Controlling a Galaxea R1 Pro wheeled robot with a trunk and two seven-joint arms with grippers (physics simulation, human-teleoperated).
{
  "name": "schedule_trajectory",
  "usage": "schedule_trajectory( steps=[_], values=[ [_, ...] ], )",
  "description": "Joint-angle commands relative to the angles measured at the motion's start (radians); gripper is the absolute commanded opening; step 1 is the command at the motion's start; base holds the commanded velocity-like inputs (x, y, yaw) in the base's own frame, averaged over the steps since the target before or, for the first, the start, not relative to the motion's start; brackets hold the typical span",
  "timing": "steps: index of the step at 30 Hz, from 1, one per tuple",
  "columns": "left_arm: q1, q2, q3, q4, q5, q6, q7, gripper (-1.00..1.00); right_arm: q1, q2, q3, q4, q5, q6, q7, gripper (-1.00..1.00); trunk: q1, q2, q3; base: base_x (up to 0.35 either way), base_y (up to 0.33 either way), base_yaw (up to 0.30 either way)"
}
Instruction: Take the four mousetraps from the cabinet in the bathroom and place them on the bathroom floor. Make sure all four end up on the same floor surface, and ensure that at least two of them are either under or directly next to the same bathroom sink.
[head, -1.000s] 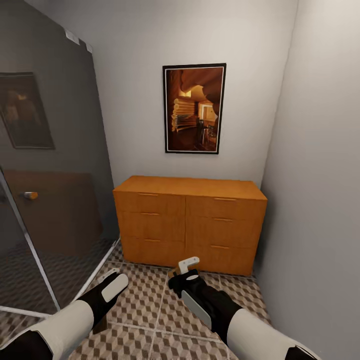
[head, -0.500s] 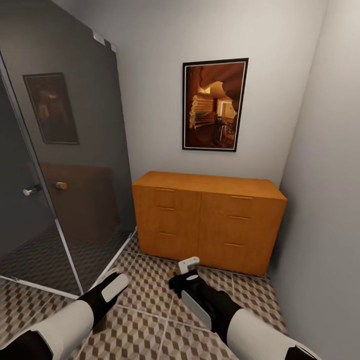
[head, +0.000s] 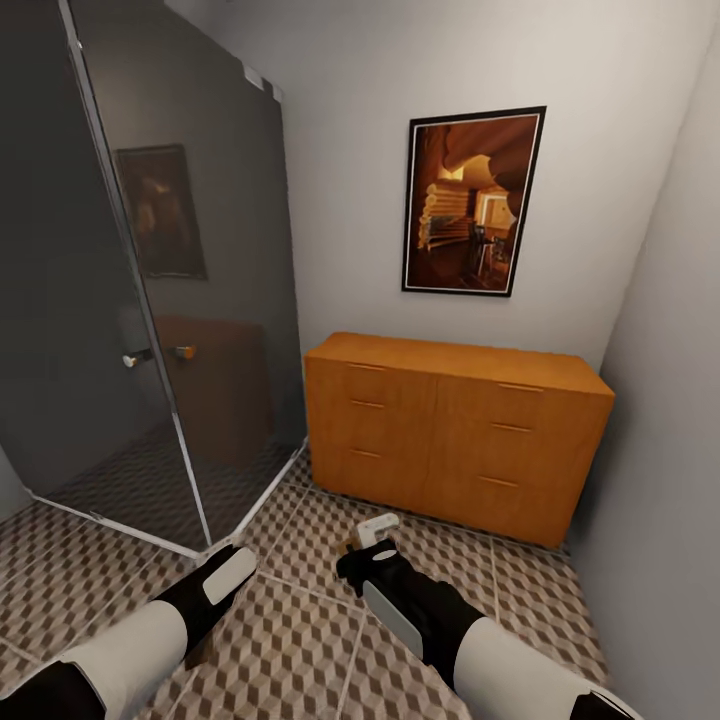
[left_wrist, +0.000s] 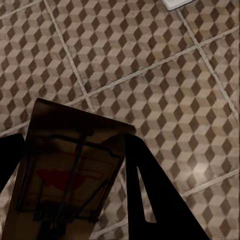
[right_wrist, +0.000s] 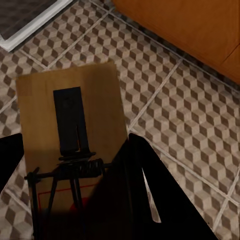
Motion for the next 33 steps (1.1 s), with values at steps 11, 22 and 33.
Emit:
schedule_trajectory(
  steps=[11, 22, 33],
  values=[
    [0.000, 0.001, -0.007, -0.003, 0.000, 0.010, 0.006, -1.00, -0.002, 0.000, 0.006, -0.001, -0.029, 0.001, -0.010, -1.00, -0.001, -0.001, -0.014, -0.165, 0.148, 0.205],
    [0.000, 0.001, -0.007, -0.003, 0.000, 0.010, 0.006, -1.00, -0.002, 0.000, 0.015, -0.001, -0.031, 0.001, -0.010, -1.00, -0.001, -0.001, -0.023, -0.012, 0.014, 0.256],
    [0.004, 0.001, -0.006, -0.003, 0.000, 0.010, 0.004, -1.00, -0.002, 0.000, 0.032, -0.001, -0.031, 0.001, -0.010, -1.00, -0.001, -0.001, -0.029, -0.045, 0.118, 0.272]
  ],
)
